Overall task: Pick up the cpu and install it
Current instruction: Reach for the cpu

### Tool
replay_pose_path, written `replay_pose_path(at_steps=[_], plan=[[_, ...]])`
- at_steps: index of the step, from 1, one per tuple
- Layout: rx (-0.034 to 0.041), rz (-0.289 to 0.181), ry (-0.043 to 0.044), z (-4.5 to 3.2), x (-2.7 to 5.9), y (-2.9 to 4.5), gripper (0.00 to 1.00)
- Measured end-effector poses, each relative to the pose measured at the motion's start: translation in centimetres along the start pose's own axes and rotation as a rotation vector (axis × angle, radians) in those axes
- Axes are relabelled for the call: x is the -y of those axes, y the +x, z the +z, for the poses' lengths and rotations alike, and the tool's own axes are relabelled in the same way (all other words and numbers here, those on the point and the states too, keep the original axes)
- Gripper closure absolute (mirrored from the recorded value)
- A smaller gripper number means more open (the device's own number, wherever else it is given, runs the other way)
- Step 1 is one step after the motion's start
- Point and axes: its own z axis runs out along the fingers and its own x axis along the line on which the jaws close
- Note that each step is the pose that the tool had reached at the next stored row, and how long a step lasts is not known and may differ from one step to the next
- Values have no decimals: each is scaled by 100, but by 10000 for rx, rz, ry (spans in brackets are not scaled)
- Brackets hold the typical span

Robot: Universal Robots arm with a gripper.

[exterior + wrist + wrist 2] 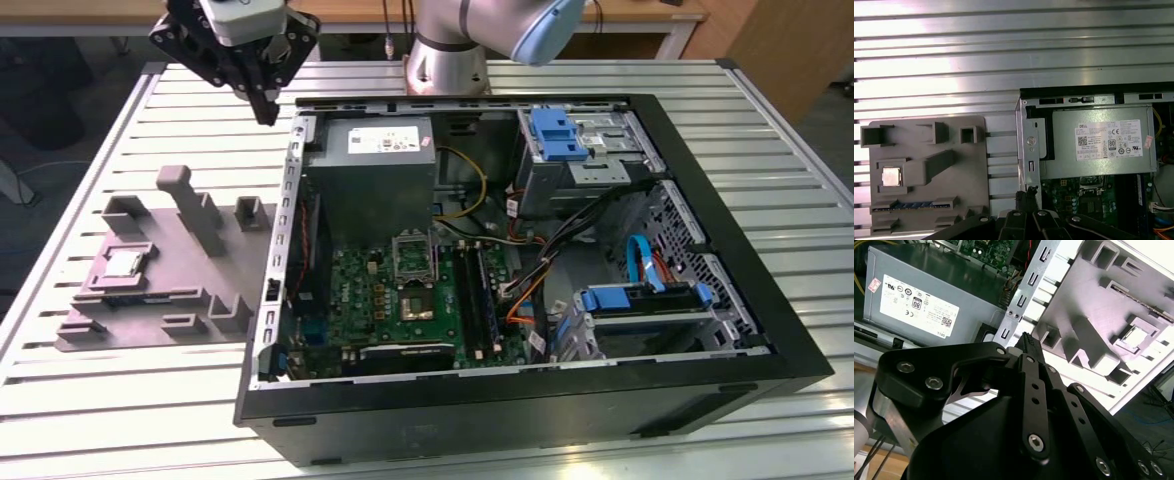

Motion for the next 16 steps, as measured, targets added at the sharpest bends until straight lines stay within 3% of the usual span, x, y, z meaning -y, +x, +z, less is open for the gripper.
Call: replay_pose_path(at_steps=[16], plan=[[-7,0,0,12,3,37,89]])
